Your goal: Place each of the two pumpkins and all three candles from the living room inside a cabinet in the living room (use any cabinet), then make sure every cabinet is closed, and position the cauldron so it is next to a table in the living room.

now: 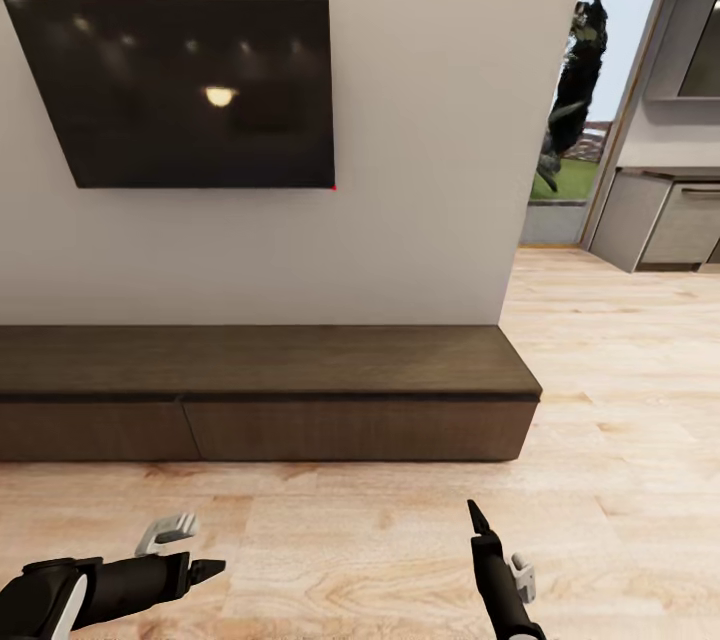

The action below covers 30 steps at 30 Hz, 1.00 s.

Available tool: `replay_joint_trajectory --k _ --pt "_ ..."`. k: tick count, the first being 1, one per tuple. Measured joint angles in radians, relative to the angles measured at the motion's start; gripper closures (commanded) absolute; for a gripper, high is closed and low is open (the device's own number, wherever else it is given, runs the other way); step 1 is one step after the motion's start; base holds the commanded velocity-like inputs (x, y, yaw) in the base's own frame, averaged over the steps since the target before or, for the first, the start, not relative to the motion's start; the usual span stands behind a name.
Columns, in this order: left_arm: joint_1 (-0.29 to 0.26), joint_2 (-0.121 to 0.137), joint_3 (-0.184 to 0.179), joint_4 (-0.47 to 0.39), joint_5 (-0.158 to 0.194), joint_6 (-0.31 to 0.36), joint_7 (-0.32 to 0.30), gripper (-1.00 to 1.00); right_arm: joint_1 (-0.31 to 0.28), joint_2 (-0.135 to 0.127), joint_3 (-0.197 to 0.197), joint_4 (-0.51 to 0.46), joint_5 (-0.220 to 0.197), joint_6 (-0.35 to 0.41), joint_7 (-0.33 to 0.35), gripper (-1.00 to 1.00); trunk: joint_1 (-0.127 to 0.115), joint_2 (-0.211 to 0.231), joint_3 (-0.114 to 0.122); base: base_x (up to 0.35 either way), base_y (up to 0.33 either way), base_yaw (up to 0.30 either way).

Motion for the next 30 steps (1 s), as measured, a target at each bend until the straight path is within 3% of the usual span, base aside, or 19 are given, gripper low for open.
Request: replay_joint_trajectory --k 3,5,8,9,10,11,13,19,22,30 --pt "0.000 0.001 0.000 0.000 0.002 0.000 -0.010 -1.00 0.000 0.000 -0.001 0.000 0.000 0.000 0.003 -1.00 0.012 -0.021 -0.009 0.000 0.000 0.000" --pt "0.000 0.009 0.001 0.000 0.003 0.000 -0.061 -1.00 0.000 0.000 -0.001 0.000 0.000 0.000 0.003 -1.00 0.019 -0.035 -0.016 0.000 0.000 0.000" --pt "0.000 0.037 0.002 0.000 -0.001 0.000 -0.204 -1.00 0.000 0.000 -0.001 0.000 0.000 0.000 0.004 -1.00 0.031 -0.056 -0.025 0.000 0.000 0.000" --pt "0.000 0.053 0.002 0.001 -0.004 0.000 -0.295 -1.00 0.000 0.001 -0.002 0.000 0.000 -0.001 0.004 -1.00 0.034 -0.063 -0.028 0.000 0.000 0.000" --pt "0.000 0.057 0.002 0.001 -0.005 0.000 -0.331 -1.00 0.000 0.001 -0.002 0.000 0.000 -0.001 0.004 -1.00 0.038 -0.070 -0.031 0.000 0.000 0.000" --pt "0.000 0.065 0.003 0.001 -0.006 0.000 -0.408 -1.00 0.000 0.001 -0.002 0.000 0.000 -0.001 0.004 -1.00 0.042 -0.077 -0.034 0.000 0.000 0.000" --pt "0.000 0.070 0.004 0.004 -0.007 0.000 -0.481 -1.00 0.000 0.001 -0.001 0.000 0.000 -0.001 0.004 -1.00 0.042 -0.077 -0.035 0.000 0.000 0.000" --pt "0.000 0.073 0.009 0.006 -0.003 -0.001 -0.573 -1.00 0.000 0.001 0.000 0.000 0.001 -0.001 0.004 -1.00 0.058 -0.105 -0.047 0.000 0.000 0.000" --pt "0.000 0.073 0.009 0.008 -0.004 -0.002 -0.591 -1.00 0.000 0.001 -0.001 0.000 0.001 -0.001 0.004 -1.00 0.069 -0.126 -0.056 0.000 0.000 0.000" --pt "0.000 0.073 0.010 0.016 -0.009 -0.007 -0.595 -1.00 0.000 0.000 -0.003 0.000 0.001 -0.001 0.004 -1.00 0.069 -0.126 -0.056 0.011 0.000 0.000"
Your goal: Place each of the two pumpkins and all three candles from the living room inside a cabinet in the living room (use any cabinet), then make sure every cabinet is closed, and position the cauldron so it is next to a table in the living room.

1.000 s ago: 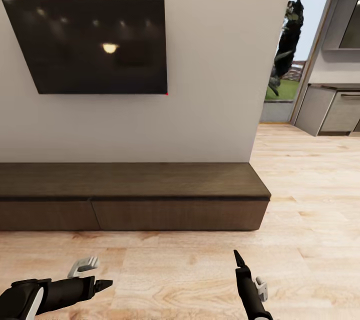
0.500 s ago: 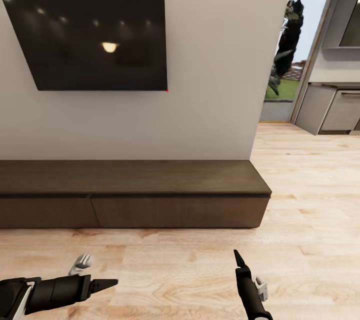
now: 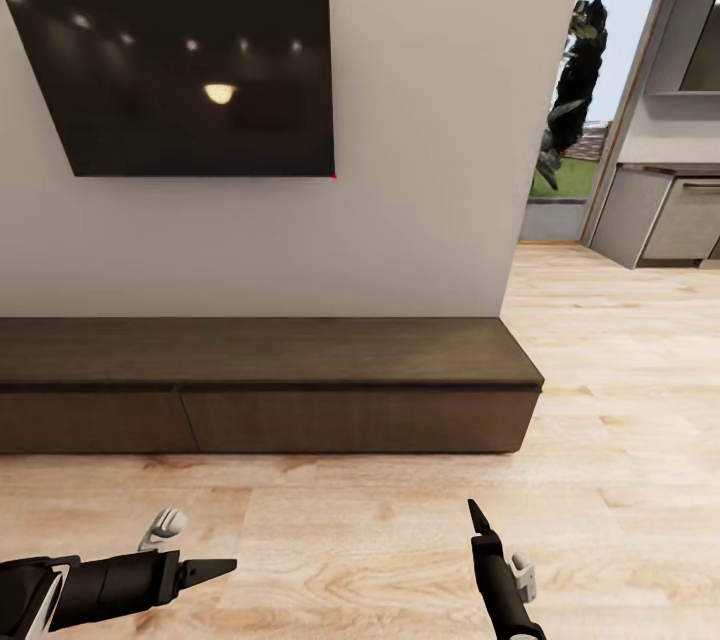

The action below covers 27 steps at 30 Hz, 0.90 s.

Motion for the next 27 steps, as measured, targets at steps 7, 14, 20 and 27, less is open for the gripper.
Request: replay_joint_trajectory --k 7,14,20,27 --pt "0.000 0.000 0.007 0.005 -0.002 -0.003 0.004 -1.00 0.000 -0.001 0.000 0.000 -0.001 0.000 0.001 -1.00 0.000 0.000 0.000 0.254 0.000 0.000" --pt "0.000 -0.001 0.006 0.005 -0.003 -0.003 0.003 -1.00 0.000 -0.001 0.000 0.000 -0.001 0.001 0.001 -1.00 0.000 0.000 0.000 0.289 0.000 0.000" --pt "0.000 -0.003 0.003 0.005 -0.004 -0.003 0.005 -1.00 0.000 -0.001 -0.001 0.000 -0.002 0.000 0.002 -1.00 0.000 0.000 0.000 0.253 0.000 0.000" --pt "0.000 -0.003 0.003 0.006 -0.004 -0.003 0.005 -1.00 0.000 -0.001 0.000 0.000 0.000 -0.001 0.002 -1.00 0.000 0.000 0.000 0.251 0.000 0.000"
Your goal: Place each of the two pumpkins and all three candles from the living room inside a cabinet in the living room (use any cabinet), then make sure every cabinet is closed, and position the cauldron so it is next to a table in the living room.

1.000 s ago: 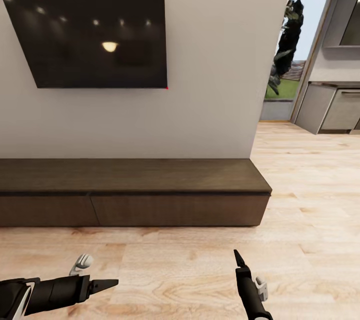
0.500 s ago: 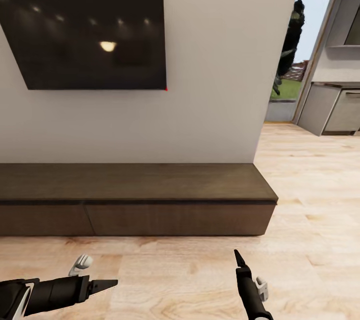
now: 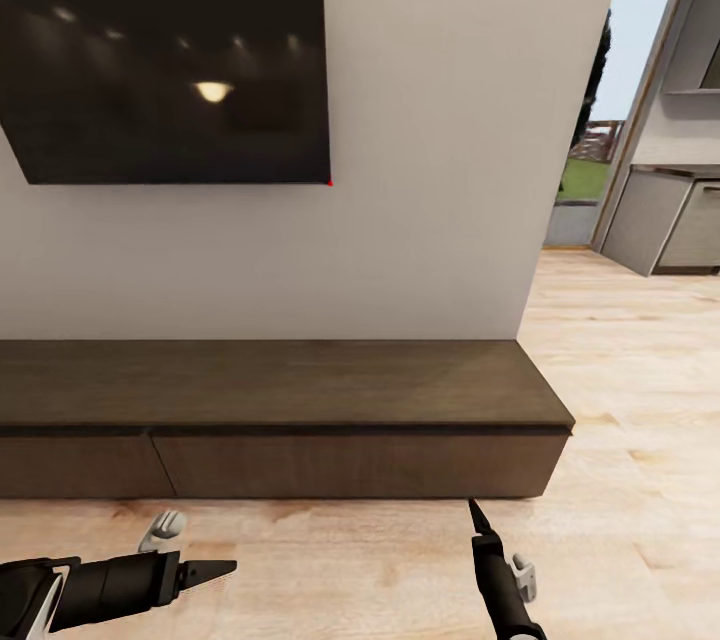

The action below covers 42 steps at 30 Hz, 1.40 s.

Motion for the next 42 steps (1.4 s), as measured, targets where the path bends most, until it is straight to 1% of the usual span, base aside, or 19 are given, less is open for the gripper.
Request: replay_joint_trajectory --k 28,36,39,41,42 --pt "0.000 -0.001 -0.015 0.002 0.010 0.005 -0.014 -1.00 0.000 0.002 0.002 -0.001 0.000 0.001 -0.004 -1.00 0.000 0.000 0.000 0.254 0.000 0.000" --pt "0.000 -0.004 -0.013 0.002 0.013 0.006 -0.015 -1.00 0.000 0.000 -0.001 -0.002 0.000 0.002 -0.005 -1.00 0.000 0.000 0.000 0.058 0.000 0.000" --pt "0.000 -0.004 -0.013 0.003 0.013 0.005 -0.019 -1.00 0.000 -0.001 -0.002 -0.002 0.000 0.003 -0.005 -1.00 0.011 -0.021 -0.009 0.003 0.000 0.000" --pt "0.000 -0.005 -0.013 0.002 0.013 0.006 -0.025 -1.00 0.000 -0.001 -0.002 -0.002 0.000 0.005 -0.004 -1.00 0.012 -0.021 -0.009 0.001 0.000 0.000" --pt "0.000 -0.005 -0.013 0.003 0.013 0.006 -0.028 -1.00 0.000 -0.001 -0.002 -0.002 0.000 0.005 -0.004 -1.00 0.015 -0.028 -0.012 0.000 0.000 0.000"
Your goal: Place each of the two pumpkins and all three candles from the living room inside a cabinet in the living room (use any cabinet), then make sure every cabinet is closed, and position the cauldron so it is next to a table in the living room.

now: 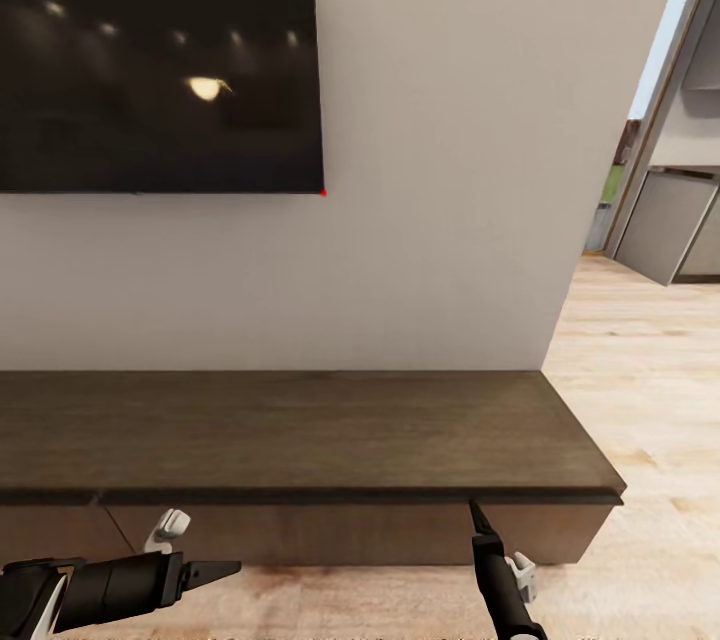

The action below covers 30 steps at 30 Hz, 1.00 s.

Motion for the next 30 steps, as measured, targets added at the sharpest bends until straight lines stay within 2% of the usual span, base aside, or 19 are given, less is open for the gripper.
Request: replay_joint_trajectory --k 8,14,18,30 --pt "0.000 -0.001 -0.001 0.000 -0.001 -0.001 -0.014 -1.00 0.000 0.000 -0.001 0.000 -0.001 0.000 0.009 -1.00 0.031 -0.056 -0.025 0.000 0.000 0.000" --pt "0.000 -0.001 -0.001 0.000 -0.002 -0.001 -0.014 -1.00 0.000 0.000 -0.002 0.001 -0.002 0.001 0.117 -1.00 0.054 -0.098 -0.044 0.000 0.000 0.000" --pt "0.000 0.000 -0.002 0.000 -0.001 -0.001 -0.015 -1.00 0.000 0.000 -0.002 0.001 -0.002 0.002 0.145 -1.00 0.069 -0.126 -0.056 0.000 0.000 0.000" --pt "0.000 -0.001 -0.002 0.000 -0.001 -0.001 -0.015 -1.00 0.000 0.000 -0.002 0.002 -0.002 0.002 0.153 -1.00 0.069 -0.126 -0.056 0.040 -0.002 0.000"
